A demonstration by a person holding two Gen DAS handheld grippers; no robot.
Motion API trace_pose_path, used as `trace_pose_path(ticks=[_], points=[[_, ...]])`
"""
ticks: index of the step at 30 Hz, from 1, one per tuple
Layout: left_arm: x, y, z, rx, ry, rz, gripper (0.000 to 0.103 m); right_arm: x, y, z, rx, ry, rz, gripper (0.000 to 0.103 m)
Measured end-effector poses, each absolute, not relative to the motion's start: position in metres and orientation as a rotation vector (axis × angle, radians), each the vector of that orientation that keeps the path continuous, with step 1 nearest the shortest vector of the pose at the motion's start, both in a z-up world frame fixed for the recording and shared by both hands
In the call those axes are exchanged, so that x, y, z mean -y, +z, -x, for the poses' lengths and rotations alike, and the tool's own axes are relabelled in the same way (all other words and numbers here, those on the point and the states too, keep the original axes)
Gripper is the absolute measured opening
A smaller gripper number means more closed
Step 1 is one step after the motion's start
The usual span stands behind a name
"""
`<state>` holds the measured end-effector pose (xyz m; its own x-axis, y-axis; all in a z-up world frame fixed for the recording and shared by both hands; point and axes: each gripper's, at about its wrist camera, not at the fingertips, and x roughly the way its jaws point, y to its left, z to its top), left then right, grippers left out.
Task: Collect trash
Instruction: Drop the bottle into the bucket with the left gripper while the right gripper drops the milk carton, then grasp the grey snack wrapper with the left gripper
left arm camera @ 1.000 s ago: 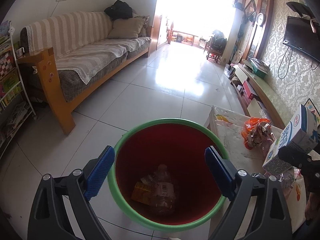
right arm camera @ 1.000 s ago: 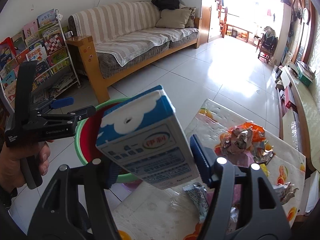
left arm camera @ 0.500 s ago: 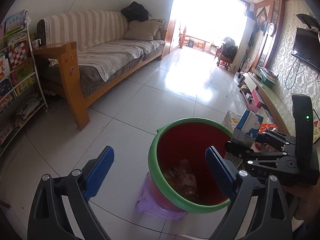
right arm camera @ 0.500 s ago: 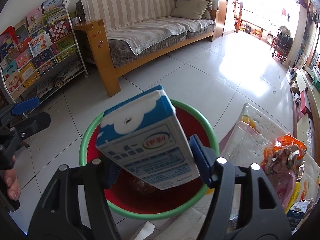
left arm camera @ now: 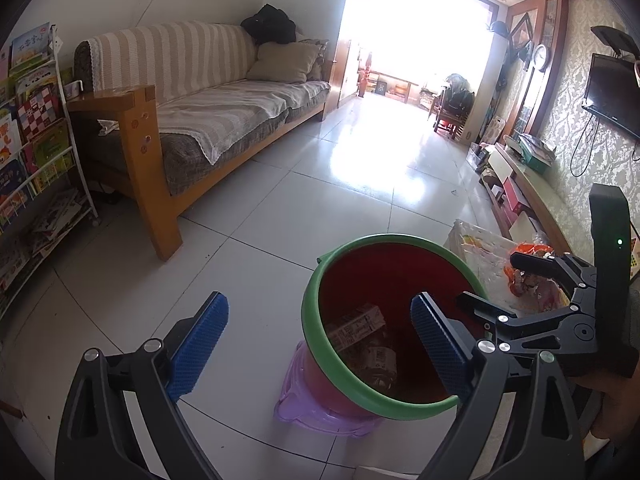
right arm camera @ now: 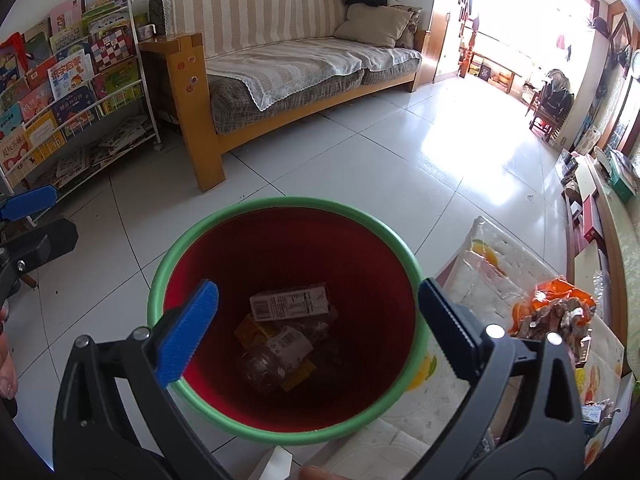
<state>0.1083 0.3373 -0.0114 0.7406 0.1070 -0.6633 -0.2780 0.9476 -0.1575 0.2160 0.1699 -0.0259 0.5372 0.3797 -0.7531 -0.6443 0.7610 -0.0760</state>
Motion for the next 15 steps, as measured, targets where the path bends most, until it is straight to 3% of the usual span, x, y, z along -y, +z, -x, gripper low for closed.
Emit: trace_pose_path(ticks=[15], points=[[-0.206,0.0,-0.138,-0.712,-0.002,0.187,0.094,0.009,0.002,-0.163,-0.773,0.445,0.287,0.098]])
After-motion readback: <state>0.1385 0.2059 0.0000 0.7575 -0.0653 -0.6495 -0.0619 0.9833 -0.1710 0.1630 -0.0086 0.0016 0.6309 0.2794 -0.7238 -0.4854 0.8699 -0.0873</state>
